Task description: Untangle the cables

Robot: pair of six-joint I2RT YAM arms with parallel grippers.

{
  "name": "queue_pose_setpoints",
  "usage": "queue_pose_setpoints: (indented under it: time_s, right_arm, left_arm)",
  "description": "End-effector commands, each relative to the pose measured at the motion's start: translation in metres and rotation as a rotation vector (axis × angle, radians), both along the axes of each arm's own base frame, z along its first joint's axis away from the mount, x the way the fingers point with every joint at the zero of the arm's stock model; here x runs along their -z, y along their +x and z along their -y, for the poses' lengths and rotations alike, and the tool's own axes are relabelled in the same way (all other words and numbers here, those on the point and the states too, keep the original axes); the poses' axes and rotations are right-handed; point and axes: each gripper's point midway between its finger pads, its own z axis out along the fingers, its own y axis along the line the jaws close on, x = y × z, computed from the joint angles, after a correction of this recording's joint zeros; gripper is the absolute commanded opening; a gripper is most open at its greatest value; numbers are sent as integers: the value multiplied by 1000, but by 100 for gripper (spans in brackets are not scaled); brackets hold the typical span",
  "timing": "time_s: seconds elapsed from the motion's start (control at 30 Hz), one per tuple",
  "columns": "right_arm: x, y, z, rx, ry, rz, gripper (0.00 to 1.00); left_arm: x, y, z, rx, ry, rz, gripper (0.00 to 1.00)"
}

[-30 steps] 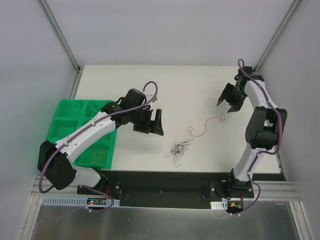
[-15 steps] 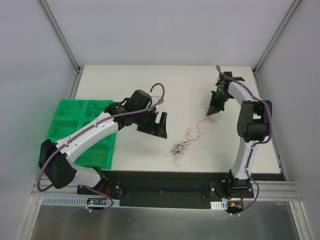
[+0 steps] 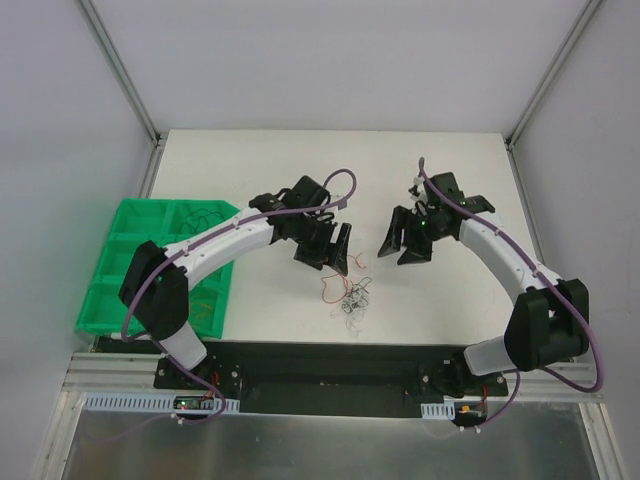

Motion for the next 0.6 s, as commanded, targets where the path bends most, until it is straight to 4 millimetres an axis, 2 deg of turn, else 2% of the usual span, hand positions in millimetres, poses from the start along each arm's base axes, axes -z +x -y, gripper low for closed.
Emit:
queue_pose_setpoints:
  time_s: [0.0, 0.1, 0.2, 0.3, 0.43, 0.57]
  right_arm:
    - [23, -27, -16, 0, 85, -86, 61]
    - [27, -32, -25, 3, 88, -89, 51]
    - [32, -26, -26, 26, 50, -80, 47]
    - [33, -8, -22, 84, 0, -56, 47]
    - [38, 13, -34, 99, 9, -89, 43]
    - [44, 26, -46, 110, 36, -136, 36]
  left_arm:
    - [-2, 6, 17, 30, -34, -29, 68]
    - [10, 14, 17, 9, -4, -37, 62]
    - [18, 27, 12, -56, -7, -100, 55]
    - [19, 41, 7, -102, -36, -143, 59]
    - [13, 64, 17, -113, -75, -141, 70]
    - [23, 87, 34, -128, -96, -177, 67]
